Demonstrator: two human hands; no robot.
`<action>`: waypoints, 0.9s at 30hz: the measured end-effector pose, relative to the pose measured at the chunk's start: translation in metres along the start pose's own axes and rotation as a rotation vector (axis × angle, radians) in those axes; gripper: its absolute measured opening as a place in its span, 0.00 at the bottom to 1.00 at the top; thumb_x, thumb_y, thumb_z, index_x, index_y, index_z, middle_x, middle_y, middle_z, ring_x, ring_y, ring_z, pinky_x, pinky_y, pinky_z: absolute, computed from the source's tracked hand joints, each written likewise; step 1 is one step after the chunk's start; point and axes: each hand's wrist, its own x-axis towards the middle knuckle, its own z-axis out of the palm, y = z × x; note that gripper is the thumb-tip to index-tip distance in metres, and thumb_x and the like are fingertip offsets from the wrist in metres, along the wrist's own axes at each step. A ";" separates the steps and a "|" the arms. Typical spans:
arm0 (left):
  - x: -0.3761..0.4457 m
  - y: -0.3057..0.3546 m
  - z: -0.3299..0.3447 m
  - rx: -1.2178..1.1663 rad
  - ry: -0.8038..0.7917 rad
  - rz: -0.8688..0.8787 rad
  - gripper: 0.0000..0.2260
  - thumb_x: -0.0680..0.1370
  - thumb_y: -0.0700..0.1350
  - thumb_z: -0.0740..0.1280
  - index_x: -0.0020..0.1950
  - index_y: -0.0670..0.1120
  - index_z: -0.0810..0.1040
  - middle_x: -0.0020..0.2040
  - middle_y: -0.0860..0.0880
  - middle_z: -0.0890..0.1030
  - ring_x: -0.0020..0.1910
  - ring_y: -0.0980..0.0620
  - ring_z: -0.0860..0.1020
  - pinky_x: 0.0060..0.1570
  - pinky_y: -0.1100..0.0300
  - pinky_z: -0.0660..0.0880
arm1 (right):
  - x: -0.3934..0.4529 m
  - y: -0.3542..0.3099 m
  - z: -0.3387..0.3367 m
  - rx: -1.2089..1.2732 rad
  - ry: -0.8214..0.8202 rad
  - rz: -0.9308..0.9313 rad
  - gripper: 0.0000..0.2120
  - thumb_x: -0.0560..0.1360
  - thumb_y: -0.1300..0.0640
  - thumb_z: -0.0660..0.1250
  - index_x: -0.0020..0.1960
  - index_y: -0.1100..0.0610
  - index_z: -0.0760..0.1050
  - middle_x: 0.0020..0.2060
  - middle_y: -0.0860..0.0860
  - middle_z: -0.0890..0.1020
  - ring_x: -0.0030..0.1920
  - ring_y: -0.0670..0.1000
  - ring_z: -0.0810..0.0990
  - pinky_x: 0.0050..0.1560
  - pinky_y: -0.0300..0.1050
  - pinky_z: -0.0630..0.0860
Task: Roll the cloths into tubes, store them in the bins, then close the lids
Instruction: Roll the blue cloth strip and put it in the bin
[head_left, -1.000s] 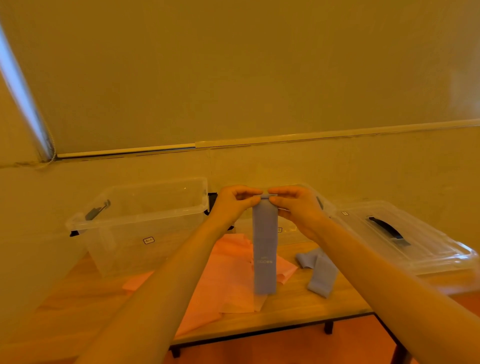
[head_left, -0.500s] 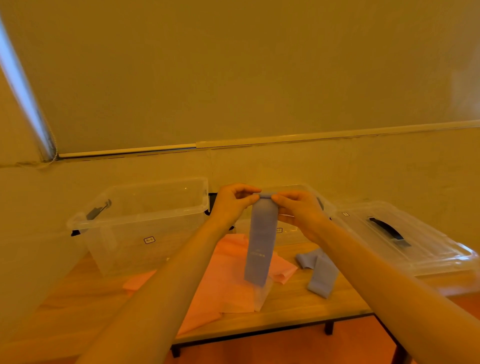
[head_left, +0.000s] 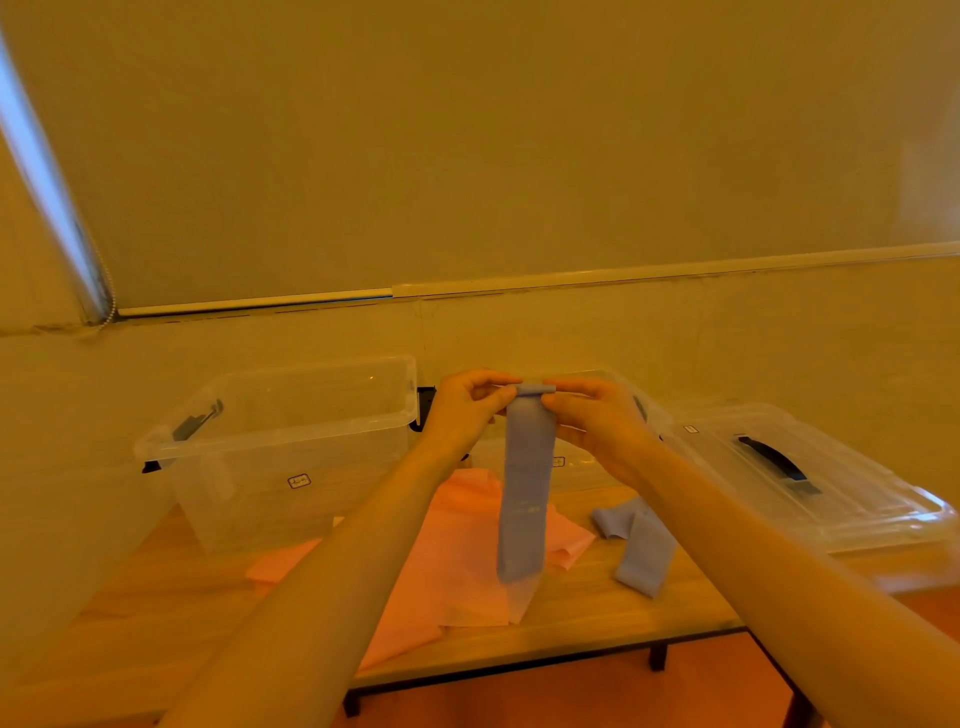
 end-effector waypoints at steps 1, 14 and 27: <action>0.000 0.000 0.000 -0.008 0.006 0.005 0.05 0.78 0.38 0.67 0.50 0.47 0.81 0.42 0.53 0.81 0.36 0.63 0.79 0.34 0.71 0.72 | -0.001 0.000 0.000 0.003 -0.001 0.018 0.11 0.75 0.64 0.69 0.57 0.62 0.79 0.47 0.56 0.83 0.46 0.52 0.83 0.39 0.41 0.80; -0.001 -0.003 -0.001 -0.017 -0.002 -0.075 0.07 0.78 0.44 0.67 0.55 0.51 0.79 0.45 0.49 0.83 0.42 0.55 0.80 0.37 0.65 0.72 | -0.002 0.001 0.001 0.003 0.049 -0.014 0.03 0.76 0.62 0.69 0.49 0.60 0.79 0.43 0.54 0.83 0.44 0.53 0.83 0.42 0.45 0.81; -0.004 -0.004 0.005 -0.011 -0.014 -0.030 0.06 0.78 0.38 0.66 0.52 0.46 0.80 0.43 0.52 0.81 0.36 0.63 0.79 0.35 0.72 0.72 | -0.006 0.002 -0.005 -0.021 0.015 0.051 0.03 0.76 0.59 0.69 0.48 0.59 0.80 0.45 0.55 0.84 0.45 0.53 0.84 0.42 0.44 0.81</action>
